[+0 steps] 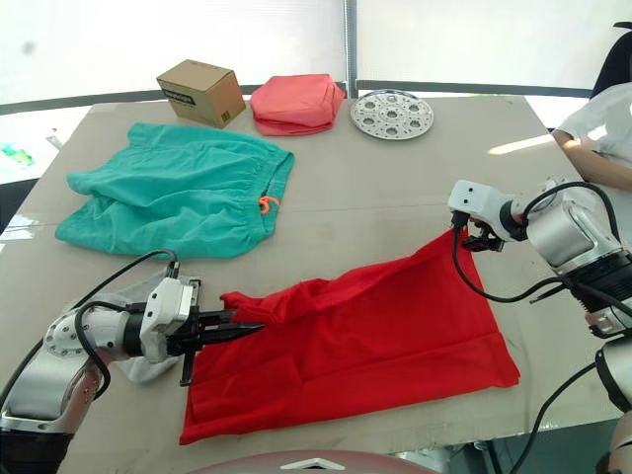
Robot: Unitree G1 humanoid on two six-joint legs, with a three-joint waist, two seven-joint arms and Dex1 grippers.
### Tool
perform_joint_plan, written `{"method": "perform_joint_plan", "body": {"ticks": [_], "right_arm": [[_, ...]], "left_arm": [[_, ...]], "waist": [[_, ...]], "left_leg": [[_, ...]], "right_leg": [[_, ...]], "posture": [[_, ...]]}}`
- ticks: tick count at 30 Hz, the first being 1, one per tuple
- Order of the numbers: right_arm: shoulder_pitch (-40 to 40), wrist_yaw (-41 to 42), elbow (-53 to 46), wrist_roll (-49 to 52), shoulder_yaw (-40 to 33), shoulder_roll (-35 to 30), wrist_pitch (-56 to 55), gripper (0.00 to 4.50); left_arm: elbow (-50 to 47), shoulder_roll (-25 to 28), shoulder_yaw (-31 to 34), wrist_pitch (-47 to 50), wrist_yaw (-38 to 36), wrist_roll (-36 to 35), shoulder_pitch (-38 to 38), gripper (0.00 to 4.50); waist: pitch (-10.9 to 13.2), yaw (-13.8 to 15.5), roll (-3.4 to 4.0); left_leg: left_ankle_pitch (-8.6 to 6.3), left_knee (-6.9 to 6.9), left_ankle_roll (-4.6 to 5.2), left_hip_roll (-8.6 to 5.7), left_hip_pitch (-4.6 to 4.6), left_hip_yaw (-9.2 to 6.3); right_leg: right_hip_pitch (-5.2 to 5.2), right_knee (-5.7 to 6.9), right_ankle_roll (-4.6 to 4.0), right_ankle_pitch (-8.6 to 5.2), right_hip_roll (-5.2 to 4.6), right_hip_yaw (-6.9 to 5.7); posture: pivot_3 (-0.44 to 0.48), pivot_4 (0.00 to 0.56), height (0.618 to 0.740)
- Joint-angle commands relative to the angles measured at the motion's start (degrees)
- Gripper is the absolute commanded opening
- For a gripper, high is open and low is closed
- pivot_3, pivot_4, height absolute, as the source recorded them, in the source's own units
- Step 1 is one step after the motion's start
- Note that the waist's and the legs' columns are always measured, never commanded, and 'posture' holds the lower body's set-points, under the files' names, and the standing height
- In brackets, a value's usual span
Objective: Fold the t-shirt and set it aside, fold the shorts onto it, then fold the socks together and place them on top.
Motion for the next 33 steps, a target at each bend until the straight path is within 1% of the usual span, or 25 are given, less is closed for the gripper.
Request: {"method": "perform_joint_plan", "body": {"ticks": [1, 8, 11, 14, 17, 18, 19, 21, 24, 26, 30, 33], "right_arm": [[-2.72, 2.11, 2.55, -1.83, -1.40, 0.54, -4.05, 2.97], [-2.62, 7.58, 3.25, -4.08, -0.81, 0.42, -8.33, 2.97], [-2.33, 7.71, 4.50, -5.07, -1.21, 1.28, -9.70, 2.97], [-1.86, 7.58, 4.52, -5.89, -2.05, 1.33, -10.35, 2.15], [-0.48, 8.45, 1.63, -4.79, -3.81, 0.67, -9.04, 0.73], [0.46, 8.86, 0.09, -4.51, -4.37, -0.01, -8.60, 0.16], [1.57, 9.18, -1.62, -4.23, -5.07, -0.77, -7.91, 0.06], [3.40, 9.18, -4.43, -3.59, -6.63, -1.77, -6.03, 0.06], [6.78, 8.30, -9.46, -2.21, -10.04, -3.33, -1.31, 0.06], [8.31, 7.55, -11.00, -2.31, -11.33, -4.21, 1.28, 0.06], [9.92, 6.46, -13.36, -2.59, -13.20, -6.38, 4.89, 0.06], [10.50, 6.39, -15.67, -2.37, -13.37, -7.07, 7.09, 0.06]], "left_arm": [[-2.29, 0.41, 0.21, -1.28, 0.58, -0.17, 0.74, 0.05], [-1.98, 0.44, 0.09, -1.51, 1.24, -0.16, 0.35, 0.05], [-1.75, 0.24, 0.14, -1.51, 1.63, -0.21, 0.06, 0.05], [-1.34, 0.09, 0.58, -1.24, 2.41, -0.50, 0.13, 0.00], [-0.63, 0.11, 1.04, -1.15, 2.93, -0.59, 0.30, 0.00], [-0.38, -0.04, 1.19, -0.87, 3.29, -0.81, 0.22, 0.00], [-0.04, -0.20, 1.28, -0.54, 3.73, -1.01, -0.02, 0.00], [0.74, -0.75, 1.64, 1.16, 5.17, -2.04, -1.01, 0.00], [4.32, -2.35, 3.37, 8.38, 10.22, -6.09, -6.23, 0.00], [7.66, -3.12, 3.53, 11.66, 12.26, -7.59, -11.55, 0.00], [13.51, -4.47, 2.18, 13.84, 14.87, -6.11, -21.42, 0.00], [16.20, -5.48, 0.49, 13.55, 15.58, -4.07, -26.30, 0.00]], "waist": [[0.00, -0.07, 0.00], [0.01, -0.05, 0.02], [0.01, -0.06, 0.01], [0.02, -0.09, 0.04], [0.02, -0.13, 0.04], [0.02, -0.10, 0.04], [0.02, -0.07, 0.04], [0.02, 0.10, 0.04], [0.03, 0.36, 0.05], [0.02, 0.44, 0.04], [0.01, 0.34, 0.01], [0.00, 0.12, 0.01]], "left_leg": [[0.00, 0.00, 0.00, 0.00, 0.00, 0.01], [0.00, 0.00, -0.01, 0.00, 0.00, 0.05], [0.00, 0.00, -0.01, 0.00, 0.00, 0.06], [0.01, 0.00, -0.01, 0.00, 0.02, 0.06], [0.01, 0.00, -0.02, 0.00, 0.02, 0.07], [0.01, -0.01, -0.02, 0.00, 0.02, 0.07], [0.01, -0.01, -0.02, 0.00, 0.02, 0.06], [0.01, -0.01, -0.02, 0.01, 0.02, 0.05], [0.01, 0.01, -0.02, 0.01, 0.02, 0.06], [0.01, 0.05, -0.02, 0.02, 0.04, 0.04], [0.01, 0.11, -0.01, -0.09, 0.03, 0.05], [0.05, 0.10, -0.08, -0.10, 0.02, 0.13]], "right_leg": [[0.00, 0.00, 0.00, 0.00, 0.00, 0.00], [0.01, 0.00, 0.00, 0.00, 0.03, -0.01], [0.01, 0.01, 0.00, 0.00, 0.02, -0.01], [0.02, 0.01, 0.00, 0.00, 0.03, -0.01], [0.01, 0.01, 0.00, 0.00, 0.03, 0.00], [0.01, 0.01, 0.00, 0.00, 0.03, -0.01], [0.01, 0.01, 0.00, 0.00, 0.03, -0.01], [0.02, 0.01, 0.00, 0.00, 0.03, -0.01], [0.02, 0.02, 0.00, 0.00, 0.01, -0.01], [0.04, 0.05, 0.01, 0.00, 0.00, -0.02], [0.12, 0.09, 0.02, 0.01, 0.01, -0.04], [0.11, 0.07, 0.02, 0.01, 0.07, -0.04]], "posture": [[0.000, 0.150, 0.740], [0.000, 0.150, 0.740], [0.000, 0.150, 0.740], [0.000, 0.150, 0.740], [0.000, 0.150, 0.740], [0.000, 0.150, 0.740], [0.000, 0.150, 0.740], [0.000, 0.150, 0.740], [0.000, 0.150, 0.740], [0.000, 0.150, 0.740], [0.000, 0.150, 0.740], [0.000, 0.150, 0.740]]}}
